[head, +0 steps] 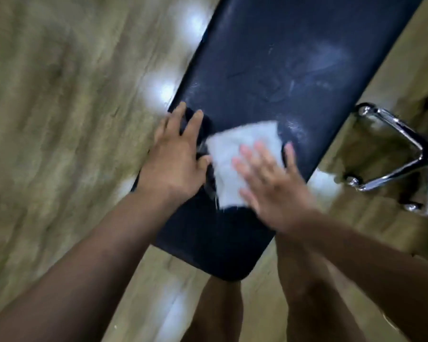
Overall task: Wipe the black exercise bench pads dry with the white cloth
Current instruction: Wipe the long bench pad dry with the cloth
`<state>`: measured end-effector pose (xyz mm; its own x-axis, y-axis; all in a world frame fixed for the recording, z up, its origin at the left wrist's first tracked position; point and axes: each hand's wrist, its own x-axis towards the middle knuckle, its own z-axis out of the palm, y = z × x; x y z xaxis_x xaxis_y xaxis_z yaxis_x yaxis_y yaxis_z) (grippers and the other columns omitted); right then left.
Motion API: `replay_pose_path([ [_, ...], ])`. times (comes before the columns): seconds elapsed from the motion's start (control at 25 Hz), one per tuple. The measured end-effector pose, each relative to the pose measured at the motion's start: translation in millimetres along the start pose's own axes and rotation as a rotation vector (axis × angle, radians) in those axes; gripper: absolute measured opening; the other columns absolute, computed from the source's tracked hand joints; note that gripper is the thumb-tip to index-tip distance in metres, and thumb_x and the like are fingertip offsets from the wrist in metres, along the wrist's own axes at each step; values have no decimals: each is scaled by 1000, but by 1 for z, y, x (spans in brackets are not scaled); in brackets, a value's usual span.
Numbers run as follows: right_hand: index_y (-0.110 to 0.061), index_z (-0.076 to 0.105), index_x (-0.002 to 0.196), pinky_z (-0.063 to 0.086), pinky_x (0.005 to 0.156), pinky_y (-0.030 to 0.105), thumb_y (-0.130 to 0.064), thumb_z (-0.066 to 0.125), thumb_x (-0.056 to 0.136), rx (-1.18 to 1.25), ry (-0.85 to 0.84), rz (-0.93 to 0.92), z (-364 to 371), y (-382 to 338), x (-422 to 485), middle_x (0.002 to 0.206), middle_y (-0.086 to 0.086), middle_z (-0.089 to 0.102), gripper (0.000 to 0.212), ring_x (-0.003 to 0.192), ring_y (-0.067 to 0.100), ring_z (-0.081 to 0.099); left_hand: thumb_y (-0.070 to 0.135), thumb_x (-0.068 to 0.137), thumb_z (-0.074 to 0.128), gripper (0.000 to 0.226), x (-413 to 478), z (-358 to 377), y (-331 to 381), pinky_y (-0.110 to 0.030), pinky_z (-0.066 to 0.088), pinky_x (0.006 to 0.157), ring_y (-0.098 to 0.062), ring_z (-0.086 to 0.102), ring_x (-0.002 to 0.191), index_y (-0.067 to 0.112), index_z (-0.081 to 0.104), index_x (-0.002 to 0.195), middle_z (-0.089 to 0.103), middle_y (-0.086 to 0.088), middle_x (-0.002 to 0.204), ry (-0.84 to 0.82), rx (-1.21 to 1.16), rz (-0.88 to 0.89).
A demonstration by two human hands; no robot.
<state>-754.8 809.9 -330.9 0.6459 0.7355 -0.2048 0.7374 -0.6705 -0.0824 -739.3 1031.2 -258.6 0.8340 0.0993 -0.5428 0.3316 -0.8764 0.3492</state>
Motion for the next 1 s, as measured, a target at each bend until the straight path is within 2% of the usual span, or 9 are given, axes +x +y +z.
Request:
replay_pose_path([
  [0.12,-13,13,153,4,111,70,-49,17,99,-37,-7,518,-23,135,80,161,14,12,65,148,36,11,43,85,69,94,33,-7,21,-42,14,121,-26,-5,150,30,7,155,-9,3,163,-33,191,100],
  [0.2,-9,14,152,4,113,68,-48,12,97,59,1,757,-36,171,108,158,20,16,68,146,39,11,50,78,74,107,54,-14,38,-46,11,121,-31,-9,149,31,1,154,-13,-1,163,-73,333,145],
  [0.32,-5,9,153,6,114,64,-45,19,98,190,47,891,-31,120,96,159,24,6,69,146,44,3,52,70,80,123,87,-30,71,-52,12,120,-35,-13,148,32,-8,153,-21,-4,161,-92,454,175],
  [0.48,-1,7,153,9,116,61,-41,34,99,423,-87,908,-32,-27,-6,158,28,-3,72,145,46,-5,58,56,86,145,142,-47,122,-63,12,116,-46,-17,144,32,-22,150,-30,-7,158,-125,641,289],
  [0.56,0,8,152,12,117,60,-43,33,99,531,-96,948,-24,-20,-3,157,29,-1,73,146,45,-1,58,50,88,154,165,-43,142,-69,11,112,-54,-20,140,35,-30,146,-38,-7,154,-205,726,306],
  [0.68,4,0,150,22,114,58,-48,24,96,637,22,1171,-19,82,56,156,31,8,78,142,45,19,50,42,94,165,187,-34,160,-73,15,108,-63,-22,134,37,-39,140,-49,-9,146,-301,752,272],
  [0.8,1,-10,150,38,99,47,-47,25,100,716,104,1198,-31,204,104,153,26,22,77,125,43,44,45,38,96,172,193,-31,165,-76,17,105,-67,-23,129,34,-45,136,-56,-13,139,-338,741,233],
  [0.88,0,-7,150,39,97,43,-47,24,101,815,107,1230,-42,292,141,147,26,36,74,124,41,47,49,37,95,172,190,-29,161,-77,19,104,-70,-21,128,31,-45,136,-56,-17,138,-352,738,241],
  [1.0,-2,6,151,31,108,41,-43,28,102,977,221,1276,-69,416,206,148,20,36,68,134,36,39,57,42,90,168,194,-30,159,-75,23,104,-71,-17,129,28,-47,134,-54,-23,138,-331,779,276],
])
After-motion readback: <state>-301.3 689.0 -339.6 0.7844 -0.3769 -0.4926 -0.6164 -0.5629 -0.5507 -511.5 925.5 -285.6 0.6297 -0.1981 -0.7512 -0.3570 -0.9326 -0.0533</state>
